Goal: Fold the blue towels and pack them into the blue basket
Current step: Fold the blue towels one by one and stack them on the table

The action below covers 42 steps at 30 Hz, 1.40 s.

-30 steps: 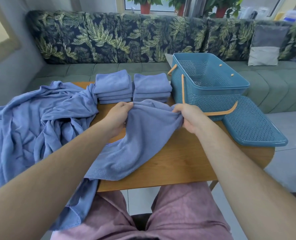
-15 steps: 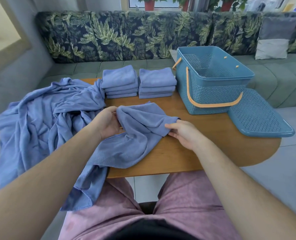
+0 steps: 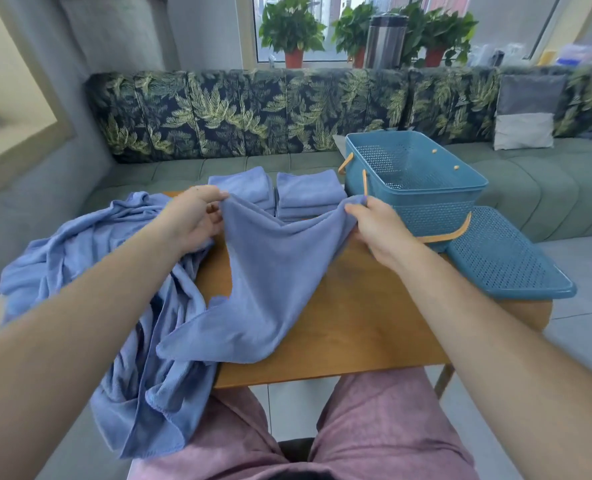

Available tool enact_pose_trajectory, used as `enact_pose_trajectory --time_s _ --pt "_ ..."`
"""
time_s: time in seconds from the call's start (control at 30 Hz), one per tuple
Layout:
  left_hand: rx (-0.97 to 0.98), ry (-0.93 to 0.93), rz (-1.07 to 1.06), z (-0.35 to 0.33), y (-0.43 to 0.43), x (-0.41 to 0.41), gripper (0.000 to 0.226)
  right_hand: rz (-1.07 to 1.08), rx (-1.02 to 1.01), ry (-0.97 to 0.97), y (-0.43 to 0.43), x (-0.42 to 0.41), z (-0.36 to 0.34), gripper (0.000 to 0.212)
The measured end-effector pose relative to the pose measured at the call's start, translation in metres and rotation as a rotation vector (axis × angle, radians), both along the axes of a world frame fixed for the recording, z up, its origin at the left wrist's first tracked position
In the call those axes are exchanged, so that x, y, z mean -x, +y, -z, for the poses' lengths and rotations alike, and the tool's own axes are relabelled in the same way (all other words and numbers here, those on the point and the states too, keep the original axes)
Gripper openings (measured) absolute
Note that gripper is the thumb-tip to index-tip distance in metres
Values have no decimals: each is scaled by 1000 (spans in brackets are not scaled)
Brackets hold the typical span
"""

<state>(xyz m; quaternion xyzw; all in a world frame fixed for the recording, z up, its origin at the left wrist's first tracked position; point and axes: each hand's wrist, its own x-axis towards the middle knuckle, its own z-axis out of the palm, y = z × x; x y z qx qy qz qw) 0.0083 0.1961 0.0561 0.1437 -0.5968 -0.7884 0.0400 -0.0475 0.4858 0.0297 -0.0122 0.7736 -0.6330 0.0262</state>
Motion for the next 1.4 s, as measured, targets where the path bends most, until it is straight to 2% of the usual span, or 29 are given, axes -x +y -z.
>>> enact_pose_trajectory --time_s 0.03,0.1,0.17,0.23,0.33,0.4,0.5,0.57,0.7,0.8,0.9,0.97,1.07,1.17,1.3,1.4 --pt "19 35 -31 -13 -3 2 27 -20 48 0 1 8 -18 29" --pt "55 115 -103 -39 -12 7 34 -55 94 51 1 18 -55 18" --pt "78 190 -209 -64 -19 11 33 -31 37 137 0 25 -90 9" --pt "95 255 -320 -88 -24 11 32 -8 -30 210 -1 31 -121 15" --pt "136 350 -413 -117 -26 11 32 54 -37 221 0 35 -157 24" --pt "197 383 -443 -129 -28 8 31 74 3 212 2 32 -176 30" --pt "258 411 -489 -142 -31 4 30 -16 207 137 4 25 -193 24" --pt "280 427 -504 -149 -31 -1 30 -105 317 90 8 15 -199 15" --pt "256 473 -477 -162 -29 -11 32 -269 472 52 24 -6 -208 25" --pt "237 496 -406 -170 -29 -19 32 -332 454 78 36 -19 -215 30" --pt "262 499 -335 -173 -24 -23 31 -286 463 165 43 -24 -221 25" --pt "300 486 -307 -172 -21 -24 30 -241 432 224 45 -23 -221 22" --pt "359 448 -255 -165 -22 -19 27 -167 285 252 47 -16 -213 31" --pt "448 366 -229 -150 -26 -8 35 -116 152 234 42 0 -196 38" --pt "846 285 -336 -131 -28 11 29 -88 -44 258 25 24 -171 36" --pt "980 302 -375 -134 -33 27 19 -40 -253 369 13 40 -166 27"
